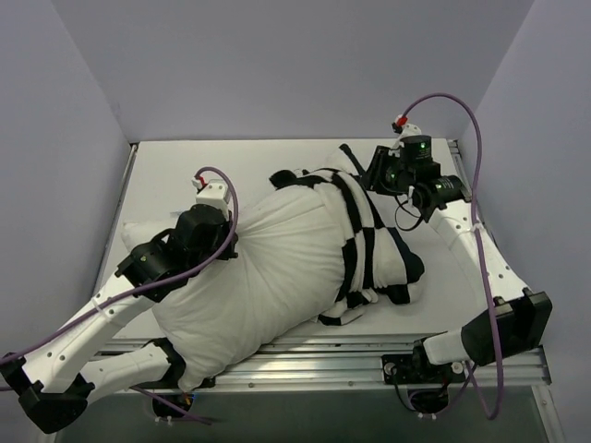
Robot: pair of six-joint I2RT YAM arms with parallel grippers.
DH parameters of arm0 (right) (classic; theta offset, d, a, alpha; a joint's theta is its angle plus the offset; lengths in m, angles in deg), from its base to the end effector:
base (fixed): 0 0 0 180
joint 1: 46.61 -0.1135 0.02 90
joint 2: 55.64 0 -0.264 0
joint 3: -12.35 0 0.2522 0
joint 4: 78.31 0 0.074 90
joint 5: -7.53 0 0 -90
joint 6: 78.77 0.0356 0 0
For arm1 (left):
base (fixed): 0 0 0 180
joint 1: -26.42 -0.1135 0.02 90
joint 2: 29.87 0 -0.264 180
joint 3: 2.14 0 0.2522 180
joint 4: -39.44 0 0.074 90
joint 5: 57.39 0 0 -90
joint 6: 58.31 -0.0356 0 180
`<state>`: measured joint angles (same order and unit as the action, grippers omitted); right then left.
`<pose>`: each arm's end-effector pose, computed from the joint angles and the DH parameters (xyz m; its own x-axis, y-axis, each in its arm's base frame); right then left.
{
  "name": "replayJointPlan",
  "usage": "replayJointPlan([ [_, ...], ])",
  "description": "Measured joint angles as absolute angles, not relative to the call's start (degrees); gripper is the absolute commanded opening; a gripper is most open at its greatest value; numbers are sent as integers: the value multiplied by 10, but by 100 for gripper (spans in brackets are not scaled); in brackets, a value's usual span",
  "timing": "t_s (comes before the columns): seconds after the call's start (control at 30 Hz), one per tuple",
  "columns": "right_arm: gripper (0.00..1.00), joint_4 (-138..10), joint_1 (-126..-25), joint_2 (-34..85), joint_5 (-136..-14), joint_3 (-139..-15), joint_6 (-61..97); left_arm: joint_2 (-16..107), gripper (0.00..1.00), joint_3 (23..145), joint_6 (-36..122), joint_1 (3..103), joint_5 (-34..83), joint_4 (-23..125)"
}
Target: Remove the pillowcase from the pillow
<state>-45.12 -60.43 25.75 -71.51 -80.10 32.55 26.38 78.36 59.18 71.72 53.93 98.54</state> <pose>0.3178 0.0851 0.3819 -0.4882 0.2475 -0.8369 -0.2448 0.8816 0.4035 0.1437 -0.1268 0.3754 -0.5653 -0.0400 -0.8239 0.2157 0.9569 -0.1945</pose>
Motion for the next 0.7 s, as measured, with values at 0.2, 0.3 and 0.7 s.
replayJointPlan([
  [0.2,49,-495,-633,164,-734,-737,327,318,2,780,579,677,590,966],
  [0.3,53,-501,-638,120,-735,-690,328,359,18,782,571,639,595,949],
  [0.7,56,-499,-652,36,-735,-543,329,377,94,852,418,711,574,876],
])
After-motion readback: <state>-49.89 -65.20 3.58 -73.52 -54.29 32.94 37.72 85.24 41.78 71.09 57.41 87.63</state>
